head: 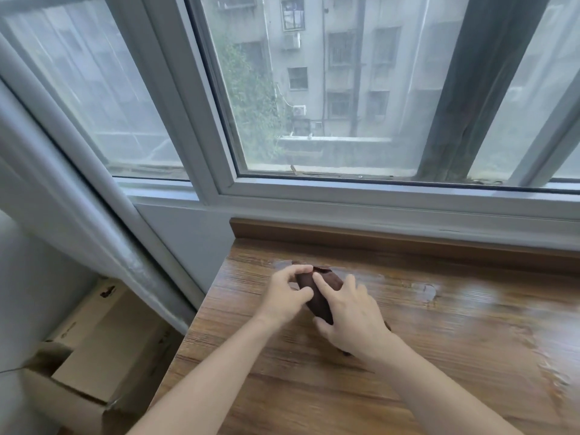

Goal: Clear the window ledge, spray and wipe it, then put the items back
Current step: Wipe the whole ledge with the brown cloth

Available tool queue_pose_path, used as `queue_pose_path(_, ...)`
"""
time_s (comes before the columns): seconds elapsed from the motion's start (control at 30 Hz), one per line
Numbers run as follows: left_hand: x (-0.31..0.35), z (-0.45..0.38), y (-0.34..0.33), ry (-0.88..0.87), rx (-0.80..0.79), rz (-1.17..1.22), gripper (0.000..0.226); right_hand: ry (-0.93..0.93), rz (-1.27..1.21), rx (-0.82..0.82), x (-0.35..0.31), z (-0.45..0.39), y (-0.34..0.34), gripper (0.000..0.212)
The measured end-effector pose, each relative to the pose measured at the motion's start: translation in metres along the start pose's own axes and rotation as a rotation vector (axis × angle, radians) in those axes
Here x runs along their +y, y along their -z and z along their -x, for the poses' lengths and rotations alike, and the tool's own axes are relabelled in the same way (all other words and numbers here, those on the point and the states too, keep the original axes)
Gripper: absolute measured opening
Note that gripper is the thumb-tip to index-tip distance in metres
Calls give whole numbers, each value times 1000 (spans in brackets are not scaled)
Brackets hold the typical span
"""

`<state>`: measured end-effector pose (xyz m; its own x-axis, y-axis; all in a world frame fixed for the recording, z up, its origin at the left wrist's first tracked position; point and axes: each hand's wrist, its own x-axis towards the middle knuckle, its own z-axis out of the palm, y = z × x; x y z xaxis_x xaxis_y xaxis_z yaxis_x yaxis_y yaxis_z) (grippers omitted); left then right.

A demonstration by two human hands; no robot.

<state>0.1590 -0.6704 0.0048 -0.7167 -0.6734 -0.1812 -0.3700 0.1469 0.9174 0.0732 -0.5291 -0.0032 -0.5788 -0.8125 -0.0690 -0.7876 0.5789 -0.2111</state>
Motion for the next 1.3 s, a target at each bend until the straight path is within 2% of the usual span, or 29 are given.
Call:
queue_pose_path(0.13,-1,-34,2,66,-48,8,48,-17,201,101,2,-33,-9,80)
queue_pose_path(0.3,-15,-71,12,79,-111,-126,49,0,251,40,-1,-70,-37,74)
queue_pose_path(0.5,-17,-107,30,-97,-252,-554,52,171,131,-6,2,-86,-58,69)
queue_pose_path(0.63,-31,-110,62,-97,-208,-739,59,260,142,-37,1,-96,-68,71)
queue_pose_path(0.73,-52,-97,103,-104,-200,-945,52,223,132,-54,-6,-106,-71,71)
queue_pose_path(0.83,-76,-80,144,-121,-228,-1089,47,84,114,-4,-12,-112,-78,68)
queue_pose_path(0.93,-95,-67,175,-108,-239,-1074,51,-65,105,12,-29,-124,-85,68)
queue_pose_path(1.13,-121,-45,195,-130,-166,-903,48,-179,47,19,-84,-158,-91,65)
queue_pose_path(1.2,-126,-41,195,-167,-134,-865,47,-91,22,17,-106,-166,-93,66)
queue_pose_path(1.3,-130,-34,193,-206,-111,-833,46,174,32,-20,-115,-171,-94,70)
